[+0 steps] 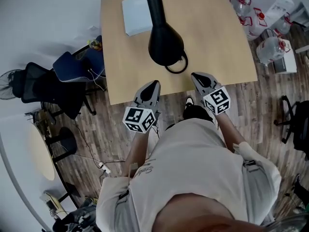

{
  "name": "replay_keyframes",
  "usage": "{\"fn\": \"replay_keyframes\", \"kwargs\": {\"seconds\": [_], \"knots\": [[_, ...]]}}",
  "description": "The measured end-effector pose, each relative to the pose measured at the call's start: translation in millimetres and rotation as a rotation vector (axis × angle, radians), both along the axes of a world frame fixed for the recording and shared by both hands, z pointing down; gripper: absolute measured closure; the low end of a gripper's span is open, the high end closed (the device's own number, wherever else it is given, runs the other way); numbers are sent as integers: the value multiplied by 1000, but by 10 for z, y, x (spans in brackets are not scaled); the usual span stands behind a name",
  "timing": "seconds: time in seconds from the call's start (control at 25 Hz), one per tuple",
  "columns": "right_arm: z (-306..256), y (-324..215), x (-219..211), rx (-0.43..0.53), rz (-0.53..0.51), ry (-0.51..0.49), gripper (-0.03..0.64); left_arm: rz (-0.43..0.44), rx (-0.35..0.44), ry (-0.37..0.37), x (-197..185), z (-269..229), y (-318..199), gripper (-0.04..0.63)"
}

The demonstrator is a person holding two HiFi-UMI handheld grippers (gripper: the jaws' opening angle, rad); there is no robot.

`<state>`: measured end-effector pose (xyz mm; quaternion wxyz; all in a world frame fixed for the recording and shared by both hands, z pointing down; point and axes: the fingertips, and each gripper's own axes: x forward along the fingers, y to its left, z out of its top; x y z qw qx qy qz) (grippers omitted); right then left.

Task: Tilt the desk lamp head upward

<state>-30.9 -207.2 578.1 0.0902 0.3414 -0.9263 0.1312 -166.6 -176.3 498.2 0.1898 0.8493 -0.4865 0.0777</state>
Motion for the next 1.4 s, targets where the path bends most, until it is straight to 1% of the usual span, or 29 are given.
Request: {"fn": "replay_keyframes", "kwargs": {"seconds": [0.16,0.28,0.44,0.6,0.84,1.04,1.16,1.4], "knots": [[183,-195,8,-12,-46,67,621,0,3,-1,69,43,-223,578],[262,-317,5,-13,-67,91,621,-11,1,7,82,105,-323,578],[418,-420,-17,-53,-89,116,621,-30,-27,16,59,208,-365,578],[619,-568,-99,-66,-135,152,621,-37,-47,19,62,298,-461,578],[1210,-662,-309,-158,-224,281,621,-68,-82,29,21,421,-546,578],[1653,-680,-389,-242,-272,376,621,-59,-82,28,61,415,-599,578],[1797,-703,-443,-258,-273,403,621,-51,-85,25,44,439,-619,578],[1900,-708,-473,-299,-281,454,621,-22,-68,22,98,420,-666,578]]}}
